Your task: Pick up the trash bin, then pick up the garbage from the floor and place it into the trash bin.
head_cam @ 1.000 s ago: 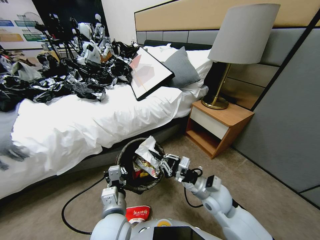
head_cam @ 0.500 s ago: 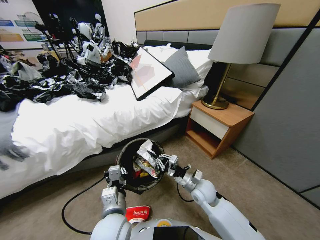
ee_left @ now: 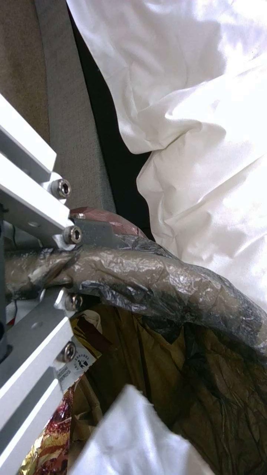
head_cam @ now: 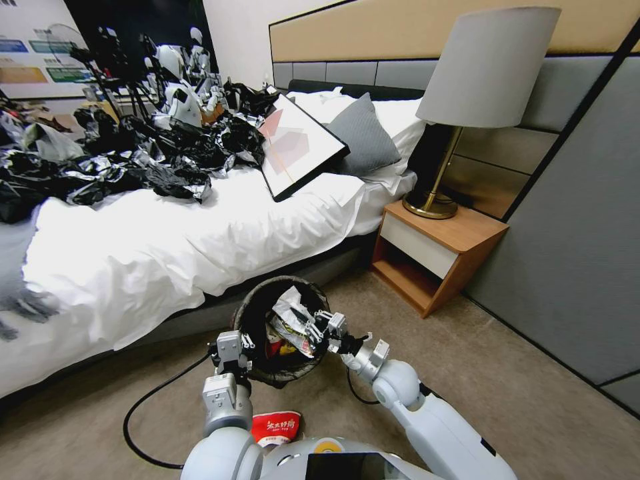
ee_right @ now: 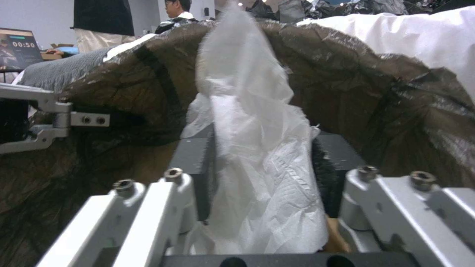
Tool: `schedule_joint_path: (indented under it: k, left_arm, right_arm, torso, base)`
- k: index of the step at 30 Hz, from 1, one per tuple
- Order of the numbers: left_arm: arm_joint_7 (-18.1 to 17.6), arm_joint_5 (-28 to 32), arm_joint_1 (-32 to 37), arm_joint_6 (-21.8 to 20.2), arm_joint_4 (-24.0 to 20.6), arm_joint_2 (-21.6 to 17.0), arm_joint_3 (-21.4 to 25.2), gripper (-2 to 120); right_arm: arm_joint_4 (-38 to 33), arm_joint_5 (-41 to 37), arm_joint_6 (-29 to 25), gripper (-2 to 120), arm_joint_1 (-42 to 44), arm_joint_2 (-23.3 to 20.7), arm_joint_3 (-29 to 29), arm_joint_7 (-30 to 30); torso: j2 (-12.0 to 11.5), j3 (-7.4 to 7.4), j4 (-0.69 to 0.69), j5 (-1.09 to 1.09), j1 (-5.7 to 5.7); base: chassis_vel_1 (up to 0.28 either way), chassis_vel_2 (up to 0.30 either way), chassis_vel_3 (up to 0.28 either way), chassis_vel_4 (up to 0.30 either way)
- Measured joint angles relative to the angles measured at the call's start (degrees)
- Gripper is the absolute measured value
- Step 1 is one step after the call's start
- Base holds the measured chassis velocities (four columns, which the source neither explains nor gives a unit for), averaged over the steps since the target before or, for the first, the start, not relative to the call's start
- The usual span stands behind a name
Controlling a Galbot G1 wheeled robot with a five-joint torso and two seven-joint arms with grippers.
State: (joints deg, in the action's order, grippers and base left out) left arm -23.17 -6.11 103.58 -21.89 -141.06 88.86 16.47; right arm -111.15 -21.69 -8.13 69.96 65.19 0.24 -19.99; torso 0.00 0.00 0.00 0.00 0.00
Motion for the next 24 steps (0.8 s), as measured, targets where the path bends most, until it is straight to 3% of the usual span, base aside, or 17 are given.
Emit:
schedule_joint_path:
  k: [6,13,24]
  left_arm:
    - [0.0,0.0,0.0,0.0,0.0,0.0,0.0,0]
    - [0.0,0.0,0.0,0.0,0.0,0.0,0.0,0]
    - [0.0,0.0,0.0,0.0,0.0,0.0,0.0,0]
  right_arm:
    - [-0.4,-0.3,0.0,75,1.5,-0.6,-0.1,0.0]
    - [-1.7,-0.3,0.0,99,2.6,-1.5,0.2,-0.1]
    - [-9.1,0.8,-0.2,100,4.1,-2.6,1.9,-0.1]
  torso:
    - [0.0,0.0,0.0,0.0,0.0]
    - [0.0,0.0,0.0,0.0,0.0]
    - [0.0,0.0,0.0,0.0,0.0]
  base:
    - [0.0,0.0,0.0,0.0]
    - [0.0,0.0,0.0,0.0]
    - [0.0,0.0,0.0,0.0]
